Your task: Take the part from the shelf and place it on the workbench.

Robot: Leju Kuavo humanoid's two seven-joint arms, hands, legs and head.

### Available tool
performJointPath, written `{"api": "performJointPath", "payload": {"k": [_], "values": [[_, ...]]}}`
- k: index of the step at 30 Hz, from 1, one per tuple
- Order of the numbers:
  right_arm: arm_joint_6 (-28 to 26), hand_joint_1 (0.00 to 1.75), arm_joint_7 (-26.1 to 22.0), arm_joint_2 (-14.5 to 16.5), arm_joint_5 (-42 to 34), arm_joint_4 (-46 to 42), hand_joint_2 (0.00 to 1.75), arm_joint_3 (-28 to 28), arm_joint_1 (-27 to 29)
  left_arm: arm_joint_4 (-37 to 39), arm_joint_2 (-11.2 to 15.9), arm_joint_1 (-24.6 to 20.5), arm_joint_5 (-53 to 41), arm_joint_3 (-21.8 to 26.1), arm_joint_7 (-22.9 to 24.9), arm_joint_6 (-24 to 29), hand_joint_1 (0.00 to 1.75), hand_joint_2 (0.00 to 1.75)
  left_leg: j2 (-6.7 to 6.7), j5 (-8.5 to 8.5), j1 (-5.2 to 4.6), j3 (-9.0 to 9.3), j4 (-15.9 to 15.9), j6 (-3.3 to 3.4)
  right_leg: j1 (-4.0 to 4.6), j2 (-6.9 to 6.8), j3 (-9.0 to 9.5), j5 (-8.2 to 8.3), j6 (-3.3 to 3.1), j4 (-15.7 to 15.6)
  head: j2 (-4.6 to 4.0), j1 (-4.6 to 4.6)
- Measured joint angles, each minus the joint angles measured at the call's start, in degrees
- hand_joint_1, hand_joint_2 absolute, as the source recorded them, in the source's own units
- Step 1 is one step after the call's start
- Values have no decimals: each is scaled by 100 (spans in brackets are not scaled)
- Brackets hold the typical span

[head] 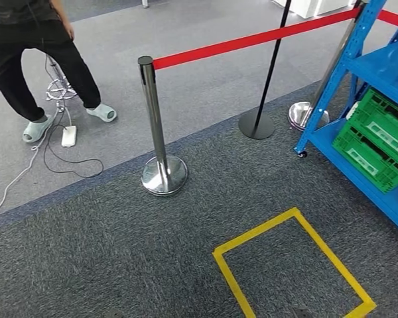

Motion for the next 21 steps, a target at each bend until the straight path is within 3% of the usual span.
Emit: {"api": "performJointPath", "payload": {"k": [2,3,5,7,9,11,13,14,15,16,18,20,21], "values": [[-20,0,-8,-1,5,-1,0,0,-2,1,-4,-3,4,0,-6,16,0,0,-181,446,58,362,-758,-42,-22,159,-5,5,49,19,-1,-5],[-20,0,-13,-2,4,-1,0,0,-10,2,-10,-5,4,0,-8,23,0,0,-307,568,94,544,-1138,-55,-28,237,-33,5,81,49,-1,-13],[-8,0,-21,-3,-7,-2,0,0,-4,4,-18,-10,-1,0,-9,31,0,0,-465,617,119,703,-1498,-33,-38,363,-107,29,155,74,-1,-27],[5,0,-23,-3,-23,-1,0,0,47,4,-10,-17,-5,1,-9,35,0,0,-380,610,99,706,-1517,52,-63,416,-159,45,214,70,0,-24],[14,0,-17,3,-37,4,0,0,76,4,-5,-22,-7,1,-9,37,0,0,-265,625,88,708,-1524,125,-51,194,-287,-127,252,315,0,15],[22,0,-14,10,-45,8,0,1,43,4,-2,-12,-7,0,-9,39,0,0,-115,625,63,707,-1529,175,-29,-127,-638,-540,279,1089,0,58],[26,0,-16,11,-47,9,0,2,19,4,7,3,-6,0,-9,40,0,0,55,615,37,709,-1529,199,-28,-243,-977,-847,288,1870,1,64],[28,0,-16,11,-47,9,0,2,24,4,11,3,-6,0,-9,41,0,0,125,609,29,715,-1529,206,-27,-259,-1003,-840,280,1969,1,66],[28,0,-16,11,-47,9,0,1,33,4,13,-1,-6,0,-9,41,0,0,189,600,23,727,-1529,208,-23,-275,-897,-721,264,1804,1,67],[30,0,-16,11,-47,9,0,1,39,4,12,-7,-6,0,-9,41,0,0,248,589,18,746,-1529,206,-10,-325,-676,-521,234,1415,0,67],[32,0,-16,11,-47,9,0,1,26,4,7,-12,-6,0,-9,41,0,0,357,560,2,781,-1530,178,59,-584,-193,-202,158,542,0,67],[33,0,-19,11,-47,9,0,2,1,4,3,-14,-6,0,-9,40,0,0,469,541,-24,794,-1529,138,120,-744,8,-145,106,154,0,63],[33,0,-20,11,-47,9,0,2,-1,4,1,-16,-6,0,-9,40,0,0,534,539,-35,801,-1534,118,132,-700,10,-156,93,124,1,64]]}}
